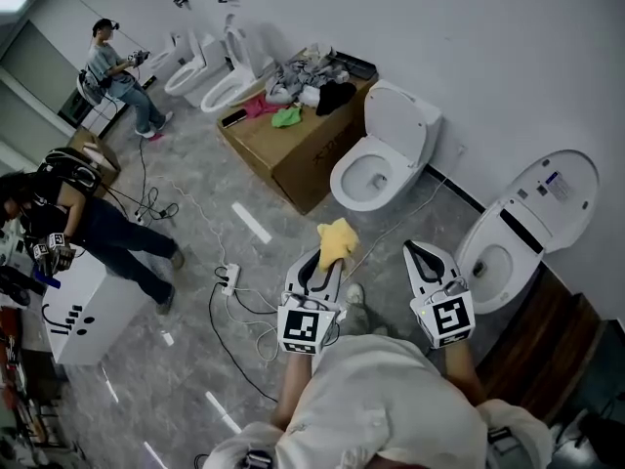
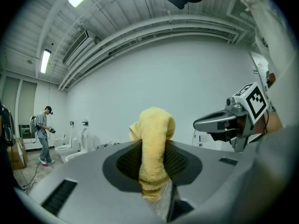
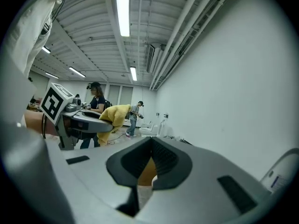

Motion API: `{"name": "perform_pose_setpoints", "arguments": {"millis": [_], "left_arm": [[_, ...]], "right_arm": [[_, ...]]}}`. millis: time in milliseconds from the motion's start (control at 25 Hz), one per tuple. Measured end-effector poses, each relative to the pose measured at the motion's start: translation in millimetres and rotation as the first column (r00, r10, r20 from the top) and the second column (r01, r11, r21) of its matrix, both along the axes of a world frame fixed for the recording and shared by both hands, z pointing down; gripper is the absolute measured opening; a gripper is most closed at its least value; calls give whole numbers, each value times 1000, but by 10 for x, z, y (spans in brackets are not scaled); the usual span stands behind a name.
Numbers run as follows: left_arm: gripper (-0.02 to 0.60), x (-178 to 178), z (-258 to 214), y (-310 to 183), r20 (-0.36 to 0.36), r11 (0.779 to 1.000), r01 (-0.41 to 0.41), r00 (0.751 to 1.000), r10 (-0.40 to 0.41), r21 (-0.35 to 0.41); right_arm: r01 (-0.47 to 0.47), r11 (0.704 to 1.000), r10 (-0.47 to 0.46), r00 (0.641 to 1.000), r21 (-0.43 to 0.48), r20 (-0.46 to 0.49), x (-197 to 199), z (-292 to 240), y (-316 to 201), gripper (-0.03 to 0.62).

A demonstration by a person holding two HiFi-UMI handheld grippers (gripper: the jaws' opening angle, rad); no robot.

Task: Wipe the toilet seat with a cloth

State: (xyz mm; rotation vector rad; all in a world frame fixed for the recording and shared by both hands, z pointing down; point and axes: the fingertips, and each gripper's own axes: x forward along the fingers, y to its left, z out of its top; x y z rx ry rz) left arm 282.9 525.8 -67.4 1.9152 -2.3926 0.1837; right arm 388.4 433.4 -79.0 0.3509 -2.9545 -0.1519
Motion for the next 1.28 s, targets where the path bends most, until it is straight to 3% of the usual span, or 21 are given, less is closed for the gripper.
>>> {"name": "perform_pose_setpoints", "arguments": {"millis": [400,880,1280], "left_arm": [[120,-452,96,-466,-11,1000,26,1000,-26,3],[120,-1335,192,-1164,-36,1000,-12,999,11,-16],[120,-2084,422,-1495,-80,999,-31,996,30,-10]], "right_arm": [[7,1000,-8,1000,-7,-23,-445,123,-476,8],[-32,999,33,996,13,-78,-1299,107,-1203,8],[-59,998,61,989,22,-131,-1965,334,-1447,8]]}}
